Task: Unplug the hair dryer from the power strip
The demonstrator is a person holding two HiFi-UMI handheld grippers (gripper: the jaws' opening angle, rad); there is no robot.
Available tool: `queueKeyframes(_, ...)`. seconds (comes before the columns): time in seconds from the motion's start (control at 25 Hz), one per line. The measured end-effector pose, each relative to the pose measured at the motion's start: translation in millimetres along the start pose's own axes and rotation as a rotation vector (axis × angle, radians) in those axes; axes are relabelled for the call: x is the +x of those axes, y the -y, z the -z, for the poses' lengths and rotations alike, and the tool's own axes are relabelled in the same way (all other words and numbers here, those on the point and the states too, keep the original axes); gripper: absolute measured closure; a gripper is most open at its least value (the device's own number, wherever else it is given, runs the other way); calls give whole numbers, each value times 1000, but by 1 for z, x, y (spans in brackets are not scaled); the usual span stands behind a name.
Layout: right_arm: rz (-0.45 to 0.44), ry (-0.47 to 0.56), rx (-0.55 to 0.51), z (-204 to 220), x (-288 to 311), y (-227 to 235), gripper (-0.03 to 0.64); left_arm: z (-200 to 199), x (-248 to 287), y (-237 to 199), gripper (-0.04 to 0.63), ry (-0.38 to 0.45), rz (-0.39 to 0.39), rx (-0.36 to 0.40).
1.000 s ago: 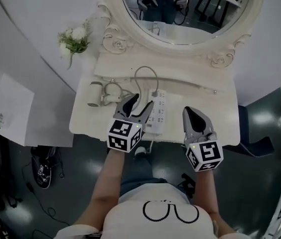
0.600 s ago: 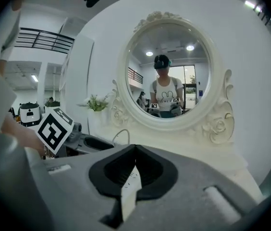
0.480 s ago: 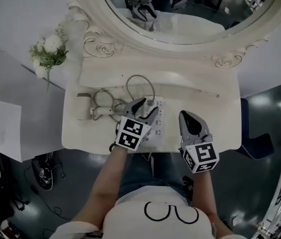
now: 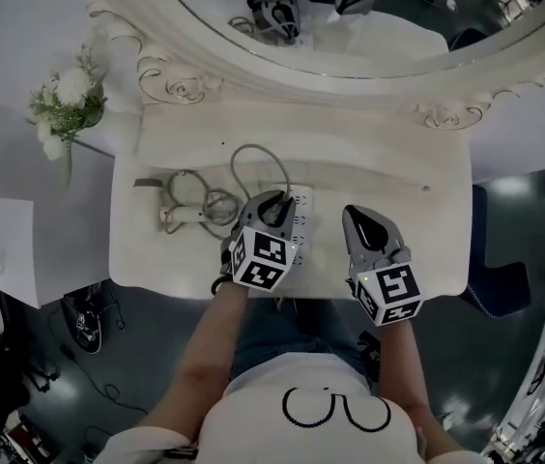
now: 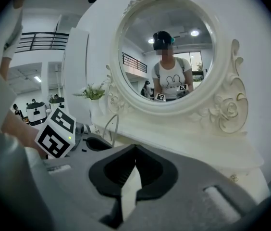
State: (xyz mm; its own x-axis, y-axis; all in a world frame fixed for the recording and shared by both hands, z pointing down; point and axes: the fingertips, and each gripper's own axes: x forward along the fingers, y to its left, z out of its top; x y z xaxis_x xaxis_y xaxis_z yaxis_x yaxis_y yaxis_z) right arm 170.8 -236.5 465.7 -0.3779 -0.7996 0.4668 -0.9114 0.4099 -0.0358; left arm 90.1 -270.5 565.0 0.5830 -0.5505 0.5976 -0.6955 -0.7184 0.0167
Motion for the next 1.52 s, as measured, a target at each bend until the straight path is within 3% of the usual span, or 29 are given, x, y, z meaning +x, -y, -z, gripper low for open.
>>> queueKeyframes(0.16, -130, -67, 2, 22, 19, -13, 606, 0, 0, 0, 535, 3, 13, -47)
queueKeyframes(0.24, -202, -85, -28, 32, 31, -23, 492, 0, 0, -1, 535, 5, 25, -64)
queueKeyframes(0.44, -409, -107, -171, 50, 59, -52, 351, -2, 1, -2, 535, 9, 77, -86)
queueKeyframes(0.52, -471, -115, -240, 58, 67, -62, 324, -1, 1, -1, 535, 0, 86, -75)
queueKeyframes(0.64, -510, -106, -316, 65, 81, -67, 322, 0, 0, 0, 535, -4, 96, -76)
queueKeyframes(0.84, -564, -160, -353, 81, 93, -70, 321, 1, 1, -2, 537, -20, 97, -100)
queueKeyframes(1.04, -559, -183, -351, 79, 93, -70, 321, -7, -4, -4, 537, -25, 145, -266)
queueKeyframes(1.08, -554, -187, -348, 80, 93, -70, 321, -7, -4, -5, 537, -25, 135, -269)
queueKeyframes(1.16, -541, -204, -341, 80, 93, -70, 321, -5, -4, -4, 542, -24, 87, -186)
queueKeyframes(1.28, -530, -234, -337, 80, 94, -69, 321, -2, -3, 0, 546, -24, 24, 20)
queueKeyframes(1.32, -529, -241, -338, 80, 94, -69, 321, -1, -4, 1, 548, -24, 27, 45)
queueKeyframes(1.36, -529, -245, -341, 80, 94, -70, 321, -1, -4, 0, 548, -24, 44, 20)
queueKeyframes(1.48, -530, -246, -348, 80, 93, -69, 327, -6, -6, -4, 545, -19, 121, -211)
queueKeyframes(1.52, -530, -246, -349, 80, 92, -69, 331, -8, -6, -4, 545, -26, 129, -251)
